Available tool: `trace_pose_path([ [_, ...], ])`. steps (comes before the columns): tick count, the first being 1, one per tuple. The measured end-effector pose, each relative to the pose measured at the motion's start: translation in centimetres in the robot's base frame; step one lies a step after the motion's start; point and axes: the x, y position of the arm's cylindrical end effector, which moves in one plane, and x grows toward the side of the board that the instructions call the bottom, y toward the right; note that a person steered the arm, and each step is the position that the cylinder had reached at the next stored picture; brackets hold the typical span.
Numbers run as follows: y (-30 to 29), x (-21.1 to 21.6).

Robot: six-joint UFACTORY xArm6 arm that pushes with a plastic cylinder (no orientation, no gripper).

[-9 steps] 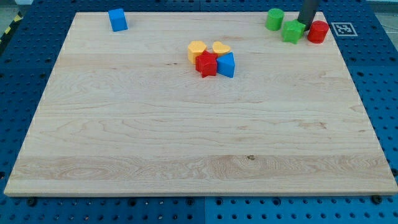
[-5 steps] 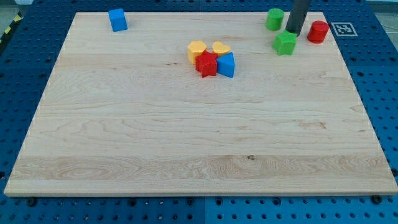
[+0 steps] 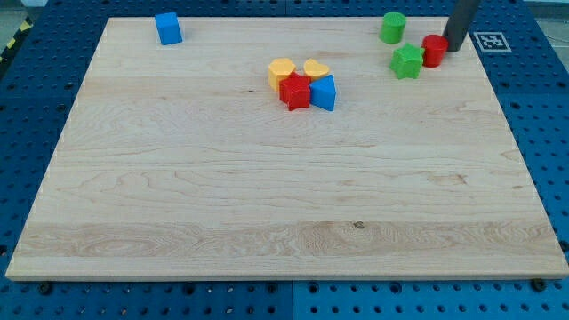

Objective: Move the green circle to the top center of the board

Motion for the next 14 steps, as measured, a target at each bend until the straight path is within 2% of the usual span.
trace_pose_path([
  [1,-0.3,-0.7],
  [2,1.0,-4.6],
  [5,0.0,-6.0],
  [8,-7.0,-5.8],
  [10,-8.9,-4.6],
  [11,-7.8,-4.4],
  [12,-8.9,-2.8],
  [13,-12.4,-2.4],
  [14,-13.4,-2.4],
])
